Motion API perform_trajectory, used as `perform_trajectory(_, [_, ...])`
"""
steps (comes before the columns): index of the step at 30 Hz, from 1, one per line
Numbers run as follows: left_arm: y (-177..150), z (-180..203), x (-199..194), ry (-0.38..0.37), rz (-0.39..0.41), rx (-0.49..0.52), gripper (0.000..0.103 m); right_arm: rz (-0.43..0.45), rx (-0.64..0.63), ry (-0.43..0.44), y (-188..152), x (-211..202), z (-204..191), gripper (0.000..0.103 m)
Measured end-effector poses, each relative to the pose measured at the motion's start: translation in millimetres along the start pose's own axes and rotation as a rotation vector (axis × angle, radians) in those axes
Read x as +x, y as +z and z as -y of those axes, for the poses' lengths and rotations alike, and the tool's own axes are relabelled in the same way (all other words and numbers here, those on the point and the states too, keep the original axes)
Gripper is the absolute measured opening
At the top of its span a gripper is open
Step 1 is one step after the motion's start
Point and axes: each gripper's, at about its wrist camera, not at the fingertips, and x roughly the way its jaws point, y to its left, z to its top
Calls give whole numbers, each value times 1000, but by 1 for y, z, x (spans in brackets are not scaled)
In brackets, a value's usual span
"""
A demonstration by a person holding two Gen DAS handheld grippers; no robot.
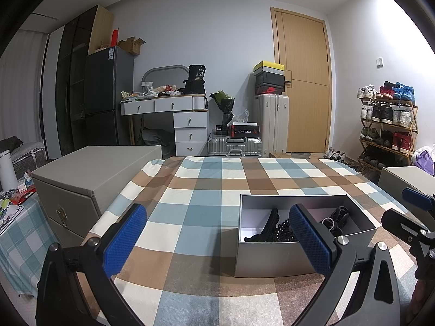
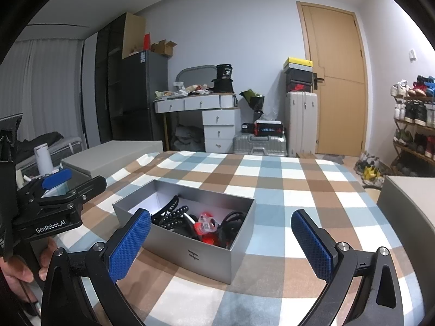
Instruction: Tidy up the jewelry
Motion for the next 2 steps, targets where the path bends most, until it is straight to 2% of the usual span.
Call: perform_trajectory(2, [0,0,1,-1,-2,-1,102,3,0,0,0,-1,0,103])
